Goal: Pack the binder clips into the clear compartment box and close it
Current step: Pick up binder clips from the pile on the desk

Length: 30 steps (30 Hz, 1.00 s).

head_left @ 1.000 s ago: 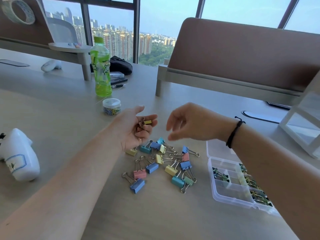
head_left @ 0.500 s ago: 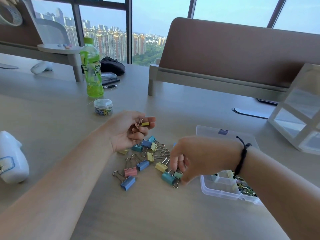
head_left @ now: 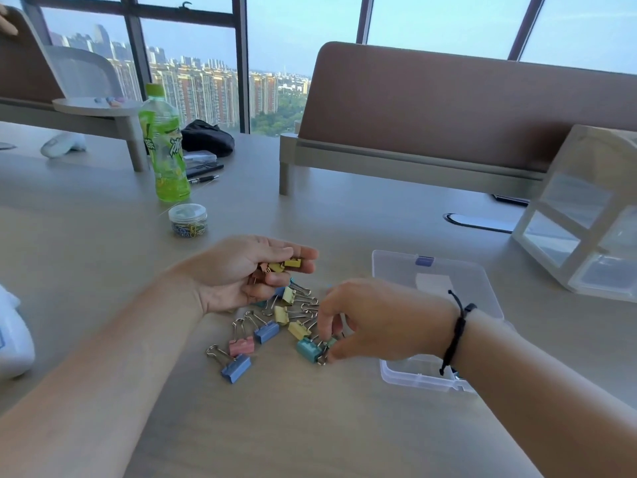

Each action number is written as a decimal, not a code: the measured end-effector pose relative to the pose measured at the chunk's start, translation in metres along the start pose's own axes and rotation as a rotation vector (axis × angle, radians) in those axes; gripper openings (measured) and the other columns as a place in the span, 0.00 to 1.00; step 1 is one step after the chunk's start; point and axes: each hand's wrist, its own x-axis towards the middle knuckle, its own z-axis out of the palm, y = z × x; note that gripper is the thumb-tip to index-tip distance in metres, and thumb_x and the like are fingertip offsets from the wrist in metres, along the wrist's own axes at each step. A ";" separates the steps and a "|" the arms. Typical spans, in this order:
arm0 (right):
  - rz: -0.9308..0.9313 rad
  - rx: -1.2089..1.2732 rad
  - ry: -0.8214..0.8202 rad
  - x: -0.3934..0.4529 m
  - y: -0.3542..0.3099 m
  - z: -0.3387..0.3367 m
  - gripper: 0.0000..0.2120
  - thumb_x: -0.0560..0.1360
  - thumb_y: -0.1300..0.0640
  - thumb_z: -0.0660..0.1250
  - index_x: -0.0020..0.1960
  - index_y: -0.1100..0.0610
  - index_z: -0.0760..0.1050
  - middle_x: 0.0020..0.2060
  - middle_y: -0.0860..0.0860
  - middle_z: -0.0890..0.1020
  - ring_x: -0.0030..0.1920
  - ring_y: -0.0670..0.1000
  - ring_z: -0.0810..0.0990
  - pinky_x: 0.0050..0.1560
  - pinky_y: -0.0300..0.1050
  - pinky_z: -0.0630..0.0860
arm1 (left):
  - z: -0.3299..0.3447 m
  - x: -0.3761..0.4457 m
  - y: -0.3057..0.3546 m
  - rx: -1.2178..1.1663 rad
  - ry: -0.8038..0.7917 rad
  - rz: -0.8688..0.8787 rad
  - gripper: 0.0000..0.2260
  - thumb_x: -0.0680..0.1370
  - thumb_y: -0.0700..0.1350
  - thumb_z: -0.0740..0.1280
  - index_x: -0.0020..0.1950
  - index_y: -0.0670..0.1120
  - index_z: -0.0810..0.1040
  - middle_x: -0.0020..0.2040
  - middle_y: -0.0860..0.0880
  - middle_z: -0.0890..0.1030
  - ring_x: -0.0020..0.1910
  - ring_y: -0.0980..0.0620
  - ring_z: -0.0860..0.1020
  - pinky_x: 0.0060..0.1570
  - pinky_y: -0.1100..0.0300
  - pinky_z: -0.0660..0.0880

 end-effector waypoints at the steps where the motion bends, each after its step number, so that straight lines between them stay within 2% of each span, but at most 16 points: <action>1: -0.012 -0.007 0.011 -0.001 -0.001 0.002 0.08 0.72 0.49 0.73 0.49 0.49 0.81 0.45 0.45 0.81 0.43 0.44 0.75 0.46 0.40 0.74 | 0.001 -0.002 0.001 0.014 -0.032 0.010 0.14 0.80 0.39 0.60 0.62 0.37 0.79 0.47 0.45 0.82 0.28 0.58 0.66 0.18 0.69 0.59; 3: -0.031 -0.018 0.036 -0.005 -0.004 0.007 0.07 0.73 0.49 0.72 0.49 0.50 0.81 0.45 0.44 0.81 0.46 0.46 0.77 0.50 0.44 0.75 | 0.003 -0.004 0.002 0.018 -0.070 0.026 0.15 0.78 0.39 0.61 0.60 0.37 0.80 0.45 0.46 0.81 0.28 0.58 0.65 0.19 0.69 0.58; 6: -0.049 -0.016 0.071 -0.010 -0.007 0.013 0.04 0.73 0.51 0.69 0.46 0.49 0.81 0.44 0.45 0.81 0.48 0.45 0.76 0.51 0.44 0.75 | 0.003 -0.003 0.001 0.008 -0.058 0.025 0.14 0.78 0.40 0.61 0.59 0.37 0.81 0.44 0.46 0.81 0.28 0.58 0.65 0.19 0.69 0.57; 7: -0.058 -0.023 0.079 -0.010 -0.007 0.014 0.03 0.73 0.52 0.69 0.45 0.50 0.81 0.44 0.44 0.81 0.47 0.44 0.75 0.50 0.42 0.75 | 0.002 -0.003 0.001 -0.002 -0.048 0.017 0.14 0.79 0.40 0.61 0.58 0.37 0.82 0.44 0.46 0.81 0.28 0.58 0.65 0.20 0.69 0.57; 9: -0.067 -0.018 0.087 -0.011 -0.006 0.013 0.03 0.73 0.54 0.69 0.46 0.51 0.81 0.41 0.43 0.80 0.41 0.42 0.74 0.43 0.30 0.71 | 0.001 -0.002 0.000 -0.035 -0.027 -0.007 0.14 0.78 0.41 0.61 0.58 0.37 0.82 0.43 0.45 0.81 0.29 0.58 0.66 0.20 0.69 0.57; 11: -0.061 0.025 0.102 -0.011 -0.006 0.011 0.05 0.72 0.55 0.71 0.48 0.51 0.80 0.39 0.43 0.78 0.35 0.39 0.72 0.37 0.26 0.67 | 0.001 -0.002 0.000 -0.070 -0.005 -0.031 0.14 0.78 0.41 0.62 0.57 0.37 0.83 0.43 0.45 0.81 0.29 0.57 0.67 0.20 0.69 0.56; 16: -0.051 0.091 0.162 -0.009 0.000 0.015 0.08 0.70 0.58 0.71 0.48 0.51 0.79 0.37 0.43 0.77 0.33 0.39 0.72 0.37 0.31 0.68 | 0.004 -0.004 0.002 -0.082 -0.012 -0.079 0.13 0.78 0.40 0.61 0.55 0.36 0.83 0.40 0.45 0.78 0.29 0.57 0.67 0.19 0.69 0.57; 20: -0.076 0.080 0.144 -0.013 0.000 0.014 0.07 0.73 0.58 0.70 0.51 0.51 0.82 0.38 0.43 0.77 0.35 0.41 0.72 0.41 0.30 0.68 | 0.005 -0.005 0.003 -0.037 -0.015 -0.087 0.13 0.81 0.40 0.59 0.55 0.37 0.81 0.38 0.47 0.73 0.27 0.57 0.65 0.17 0.69 0.58; 23: -0.047 0.213 0.240 -0.029 0.009 0.002 0.04 0.73 0.58 0.72 0.48 0.52 0.84 0.37 0.45 0.80 0.37 0.42 0.75 0.40 0.31 0.70 | 0.006 -0.006 0.003 0.005 -0.010 -0.071 0.12 0.79 0.42 0.61 0.54 0.38 0.81 0.36 0.48 0.72 0.27 0.57 0.63 0.17 0.69 0.58; 25: 0.027 0.374 0.371 -0.046 0.029 -0.007 0.03 0.73 0.59 0.74 0.45 0.52 0.84 0.35 0.46 0.81 0.35 0.42 0.76 0.40 0.34 0.74 | 0.007 -0.006 0.003 0.029 0.015 -0.047 0.12 0.78 0.44 0.62 0.54 0.38 0.81 0.36 0.48 0.71 0.27 0.58 0.62 0.18 0.69 0.56; 26: 0.069 0.440 0.435 -0.057 0.043 -0.010 0.03 0.72 0.59 0.74 0.44 0.52 0.84 0.35 0.47 0.83 0.35 0.44 0.78 0.42 0.40 0.78 | 0.009 -0.004 0.003 0.042 0.034 -0.033 0.12 0.78 0.44 0.63 0.54 0.38 0.81 0.35 0.48 0.70 0.26 0.58 0.62 0.18 0.68 0.55; 28: 0.141 0.552 0.503 -0.072 0.065 -0.012 0.04 0.72 0.60 0.75 0.44 0.53 0.83 0.38 0.51 0.85 0.40 0.54 0.84 0.49 0.54 0.82 | 0.011 -0.004 0.002 0.068 0.090 -0.002 0.12 0.78 0.45 0.64 0.52 0.38 0.81 0.34 0.49 0.69 0.25 0.58 0.61 0.17 0.69 0.54; 30: 0.194 0.620 0.541 -0.086 0.081 -0.008 0.04 0.71 0.62 0.75 0.44 0.54 0.82 0.38 0.54 0.86 0.42 0.58 0.84 0.51 0.59 0.81 | 0.018 -0.001 0.000 0.153 0.124 0.025 0.12 0.78 0.46 0.64 0.51 0.38 0.81 0.33 0.49 0.69 0.25 0.58 0.60 0.17 0.68 0.54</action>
